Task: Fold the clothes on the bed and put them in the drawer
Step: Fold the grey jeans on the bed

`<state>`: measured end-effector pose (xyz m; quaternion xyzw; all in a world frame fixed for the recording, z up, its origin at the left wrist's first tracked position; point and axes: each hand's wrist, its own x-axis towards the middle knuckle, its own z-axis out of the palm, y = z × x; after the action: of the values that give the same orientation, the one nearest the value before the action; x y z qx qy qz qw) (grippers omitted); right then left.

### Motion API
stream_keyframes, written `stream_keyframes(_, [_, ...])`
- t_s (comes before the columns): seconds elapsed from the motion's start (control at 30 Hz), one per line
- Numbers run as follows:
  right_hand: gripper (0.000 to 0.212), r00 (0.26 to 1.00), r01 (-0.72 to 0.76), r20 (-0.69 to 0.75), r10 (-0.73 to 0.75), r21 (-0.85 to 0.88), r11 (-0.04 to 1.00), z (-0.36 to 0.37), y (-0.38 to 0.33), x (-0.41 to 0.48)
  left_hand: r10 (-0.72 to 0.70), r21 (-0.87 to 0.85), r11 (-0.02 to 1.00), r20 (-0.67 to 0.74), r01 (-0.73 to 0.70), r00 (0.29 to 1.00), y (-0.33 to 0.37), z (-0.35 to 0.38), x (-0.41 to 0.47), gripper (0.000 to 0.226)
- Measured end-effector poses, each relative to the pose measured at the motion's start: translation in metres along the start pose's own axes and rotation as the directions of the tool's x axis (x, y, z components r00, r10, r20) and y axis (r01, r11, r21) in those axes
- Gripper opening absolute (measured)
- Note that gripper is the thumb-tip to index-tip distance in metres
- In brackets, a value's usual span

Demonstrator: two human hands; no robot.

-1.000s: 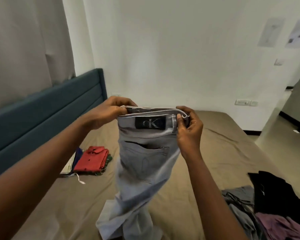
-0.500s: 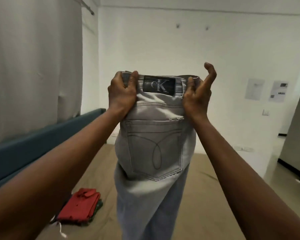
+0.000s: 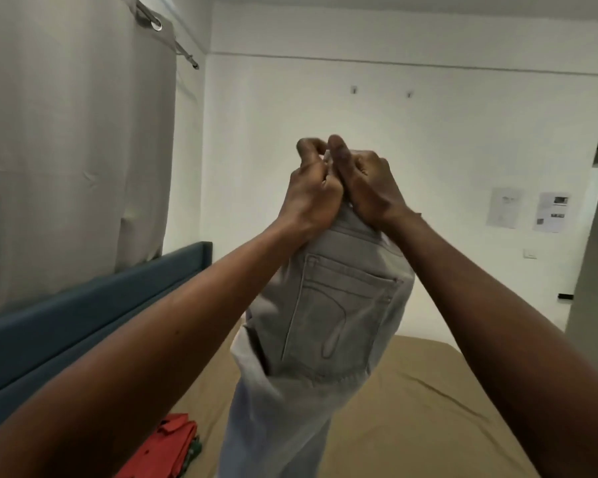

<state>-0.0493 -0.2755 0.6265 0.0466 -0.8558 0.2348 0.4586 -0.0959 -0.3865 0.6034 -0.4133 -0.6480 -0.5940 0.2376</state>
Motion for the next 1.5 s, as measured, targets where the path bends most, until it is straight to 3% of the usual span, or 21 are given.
stream_keyframes(0.1, [0.076,0.988,-0.062,-0.142,0.054,-0.052,0.997,0.019,0.012,-0.006,-0.242,-0.164,0.947,0.202,0.277,0.949,-0.015,-0.020,-0.005,0.031])
stream_keyframes(0.23, [0.075,0.947,-0.124,-0.309,0.085,-0.110,0.986,0.029,0.023,-0.017,-0.501,0.267,0.860,0.277,0.435,0.820,-0.070,-0.073,-0.062,0.075])
stream_keyframes(0.27, [0.076,0.942,-0.119,-0.328,0.075,-0.116,0.986,0.029,0.023,-0.018,-0.592,0.394,0.793,0.320,0.465,0.739,-0.088,-0.082,-0.083,0.091])
stream_keyframes(0.37, [0.076,0.936,-0.082,-0.352,0.017,-0.171,0.982,0.030,0.020,-0.018,-0.816,0.565,0.574,0.450,0.593,0.362,-0.136,-0.086,-0.142,0.116])
stream_keyframes(0.4, [0.076,0.934,-0.074,-0.357,0.000,-0.192,0.979,0.031,0.018,-0.018,-0.835,0.548,0.532,0.465,0.645,0.294,-0.146,-0.085,-0.156,0.115])
stream_keyframes(0.47, [0.076,0.930,-0.055,-0.366,-0.036,-0.234,0.971,0.031,0.013,-0.017,-0.806,0.380,0.505,0.528,0.775,0.266,-0.158,-0.079,-0.171,0.115])
stream_keyframes(0.57, [0.076,0.930,-0.038,-0.360,-0.075,-0.296,0.954,0.034,0.009,-0.017,-0.652,-0.104,0.339,0.691,0.935,0.313,-0.152,-0.057,-0.177,0.095])
stream_keyframes(0.67, [0.075,0.925,-0.019,-0.363,-0.113,-0.340,0.940,0.027,0.009,-0.017,-0.689,-0.355,0.224,0.600,0.908,0.405,-0.126,-0.030,-0.175,0.069])
stream_keyframes(0.73, [0.072,0.909,-0.015,-0.394,-0.139,-0.363,0.932,0.011,0.016,-0.020,-0.775,-0.583,0.255,0.354,0.771,0.523,-0.130,-0.020,-0.173,0.058])
stream_keyframes(0.8, [0.067,0.859,-0.053,-0.497,-0.125,-0.330,0.943,-0.010,0.027,-0.028,-0.839,-0.697,0.425,-0.063,0.578,0.541,-0.145,-0.032,-0.163,0.044])
stream_keyframes(0.83, [0.066,0.815,-0.092,-0.571,-0.094,-0.288,0.953,-0.023,0.033,-0.033,-0.834,-0.695,0.500,-0.228,0.516,0.502,-0.153,-0.041,-0.159,0.042])
stream_keyframes(0.9, [0.068,0.706,-0.173,-0.708,-0.006,-0.181,0.968,-0.045,0.045,-0.040,-0.824,-0.648,0.551,-0.320,0.527,0.468,-0.165,-0.058,-0.157,0.041])
stream_keyframes(0.97, [0.071,0.668,-0.229,-0.742,0.055,-0.135,0.964,-0.062,0.049,-0.041,-0.753,-0.506,0.650,-0.331,0.566,0.569,-0.160,-0.065,-0.162,0.045])
stream_keyframes(1.03, [0.074,0.720,-0.225,-0.693,0.040,-0.179,0.958,-0.066,0.048,-0.039,-0.673,-0.370,0.727,-0.220,0.578,0.706,-0.135,-0.056,-0.165,0.061])
stream_keyframes(1.1, [0.074,0.773,-0.185,-0.634,0.002,-0.223,0.957,-0.056,0.038,-0.038,-0.650,-0.306,0.716,0.037,0.627,0.759,-0.111,-0.034,-0.164,0.078])
stream_keyframes(1.2, [0.070,0.801,-0.095,-0.594,-0.079,-0.256,0.962,-0.037,0.022,-0.037,-0.659,-0.101,0.691,0.319,0.716,0.681,-0.091,0.004,-0.165,0.073])
stream_keyframes(1.3, [0.067,0.813,-0.016,-0.567,-0.131,-0.247,0.969,-0.033,0.016,-0.033,-0.689,-0.422,0.455,0.390,0.784,0.610,-0.088,0.022,-0.164,0.059])
stream_keyframes(1.33, [0.068,0.817,-0.013,-0.560,-0.136,-0.254,0.967,-0.036,0.016,-0.033,-0.690,-0.518,0.452,0.313,0.726,0.653,-0.090,0.024,-0.165,0.055])
stream_keyframes(1.4, [0.069,0.812,-0.042,-0.568,-0.131,-0.281,0.959,-0.043,0.020,-0.032,-0.637,-0.464,0.681,0.008,0.567,0.771,-0.102,0.021,-0.165,0.057])
stream_keyframes(1.47, [0.069,0.800,-0.078,-0.592,-0.096,-0.261,0.962,-0.049,0.025,-0.035,-0.406,-0.087,0.914,-0.224,0.397,0.886,-0.112,0.009,-0.171,0.065])
stream_keyframes(1.5, [0.069,0.799,-0.099,-0.597,-0.068,-0.243,0.965,-0.051,0.028,-0.037,-0.308,0.142,0.926,-0.249,0.350,0.918,-0.115,0.004,-0.174,0.070])
